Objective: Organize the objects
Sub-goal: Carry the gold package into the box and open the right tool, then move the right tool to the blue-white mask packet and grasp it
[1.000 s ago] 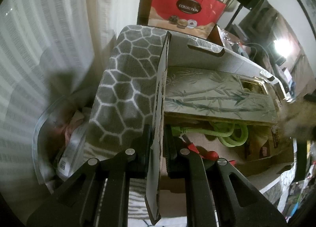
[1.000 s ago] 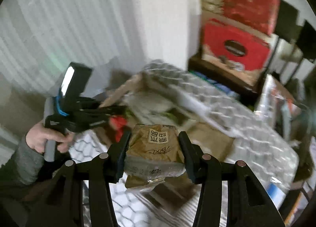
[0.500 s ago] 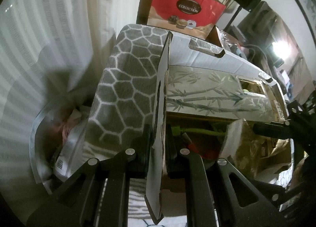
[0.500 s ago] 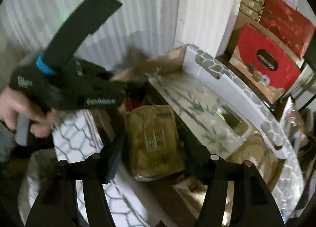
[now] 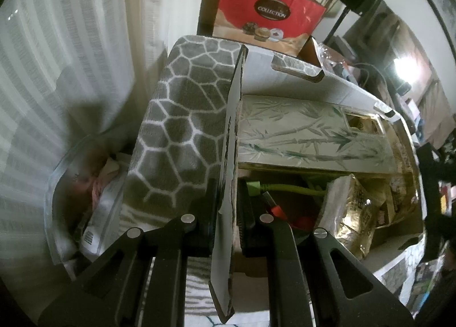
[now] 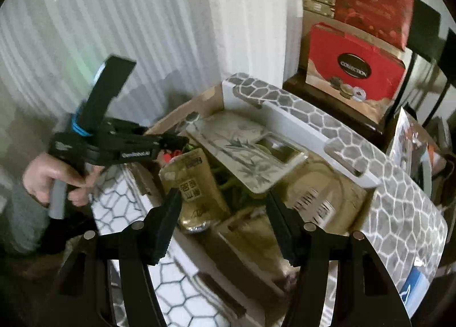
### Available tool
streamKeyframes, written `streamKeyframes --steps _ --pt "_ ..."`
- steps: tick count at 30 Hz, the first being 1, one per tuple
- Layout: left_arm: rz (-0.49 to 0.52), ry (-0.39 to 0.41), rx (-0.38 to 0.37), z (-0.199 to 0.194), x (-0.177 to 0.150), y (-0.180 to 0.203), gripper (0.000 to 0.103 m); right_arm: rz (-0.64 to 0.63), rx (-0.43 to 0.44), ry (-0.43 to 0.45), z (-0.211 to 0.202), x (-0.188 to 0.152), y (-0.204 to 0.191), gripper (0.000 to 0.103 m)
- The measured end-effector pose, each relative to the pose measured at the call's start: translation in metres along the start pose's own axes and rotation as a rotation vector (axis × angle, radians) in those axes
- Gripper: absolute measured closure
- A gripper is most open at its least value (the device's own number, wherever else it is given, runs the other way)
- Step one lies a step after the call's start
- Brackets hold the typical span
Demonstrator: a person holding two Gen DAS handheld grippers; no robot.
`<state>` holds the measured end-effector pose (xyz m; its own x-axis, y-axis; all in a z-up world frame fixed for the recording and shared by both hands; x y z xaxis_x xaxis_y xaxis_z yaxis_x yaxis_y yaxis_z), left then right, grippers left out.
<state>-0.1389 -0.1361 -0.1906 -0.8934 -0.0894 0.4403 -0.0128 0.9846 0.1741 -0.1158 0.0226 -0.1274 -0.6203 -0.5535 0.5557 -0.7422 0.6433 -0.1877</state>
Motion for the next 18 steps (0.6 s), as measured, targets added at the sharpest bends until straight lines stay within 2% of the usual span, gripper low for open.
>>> streamKeyframes --steps 5,8,12,18 --pt "0.014 0.002 0.016 0.000 0.000 0.001 0.092 0.143 -0.067 -0.023 -0.031 -0.006 0.035 0.040" --pt "0.009 0.003 0.010 -0.001 -0.001 0.001 0.092 0.237 -0.088 0.002 -0.056 -0.012 0.065 0.040" --pt "0.011 0.003 0.016 -0.001 0.000 0.000 0.092 0.328 -0.222 0.012 -0.090 -0.035 0.119 0.040" --pt "0.010 0.002 0.028 -0.001 -0.002 0.002 0.092 0.461 -0.346 0.000 -0.128 -0.080 0.186 0.040"
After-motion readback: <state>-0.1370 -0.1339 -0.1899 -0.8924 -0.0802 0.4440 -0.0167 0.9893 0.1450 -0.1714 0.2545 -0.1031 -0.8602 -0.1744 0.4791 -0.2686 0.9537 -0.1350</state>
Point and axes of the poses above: each gripper's, at about its wrist camera, not at the fingertips, and z roughly the way its jaws point, y to its right, x to its top, the point moved 9 cm from there along z, roughly the way its jaws point, and after that the axes turned 6 degrees about z, right-handed, at the moved point
